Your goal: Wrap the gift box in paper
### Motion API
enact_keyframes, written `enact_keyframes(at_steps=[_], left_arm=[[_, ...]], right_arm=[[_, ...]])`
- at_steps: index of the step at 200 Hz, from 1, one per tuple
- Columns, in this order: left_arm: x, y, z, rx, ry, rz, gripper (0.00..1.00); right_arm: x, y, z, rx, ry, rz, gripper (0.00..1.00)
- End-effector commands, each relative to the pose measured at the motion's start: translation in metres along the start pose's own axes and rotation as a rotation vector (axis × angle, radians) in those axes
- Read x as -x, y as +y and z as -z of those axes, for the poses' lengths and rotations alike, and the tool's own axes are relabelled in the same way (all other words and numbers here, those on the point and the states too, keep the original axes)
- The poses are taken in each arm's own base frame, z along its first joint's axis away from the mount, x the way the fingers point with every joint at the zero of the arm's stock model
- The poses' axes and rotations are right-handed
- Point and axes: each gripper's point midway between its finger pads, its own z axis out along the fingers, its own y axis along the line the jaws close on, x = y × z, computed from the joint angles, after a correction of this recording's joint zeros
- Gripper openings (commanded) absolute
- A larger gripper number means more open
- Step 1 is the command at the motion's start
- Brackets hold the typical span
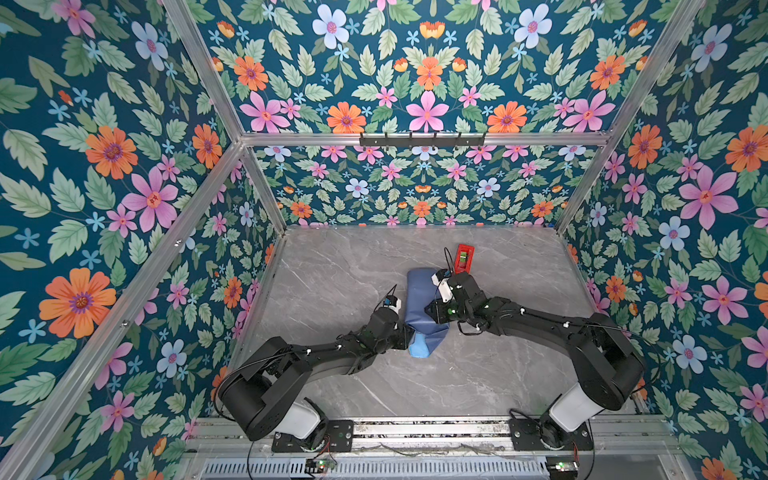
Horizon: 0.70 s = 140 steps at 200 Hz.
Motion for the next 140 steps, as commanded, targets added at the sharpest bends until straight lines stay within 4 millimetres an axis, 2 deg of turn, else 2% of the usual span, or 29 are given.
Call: enact_keyframes(at_steps=[1, 28, 59, 86, 104, 140], left_arm=[[0.006, 0.002, 0.002, 0.01, -0.035, 0.018, 0.32], [0.001, 0.013, 0.009, 0.045, -0.044, 0.029, 0.35], [-0.002, 0.023, 0.019, 0.081, -0.045, 0.023, 0.43], [-0.001, 0.033, 0.029, 0.103, -0.056, 0.034, 0.5], [0.001, 0.044, 0.036, 0.119, -0.073, 0.059, 0.51], [0.007, 0.06, 0.046, 0.145, -0.102, 0.1, 0.53]], right_arm=[[-0.013, -0.006, 0.005, -0.035, 0.063, 0.0, 0.29], [0.002, 0.009, 0.014, 0.011, 0.027, 0.059, 0.34], [0.004, 0.021, 0.023, 0.058, 0.026, 0.124, 0.41], [-0.001, 0.025, 0.033, 0.061, 0.04, 0.252, 0.56], [-0.003, 0.028, 0.037, 0.045, 0.056, 0.369, 0.72], [-0.013, 0.039, 0.025, -0.023, 0.135, 0.573, 0.87]])
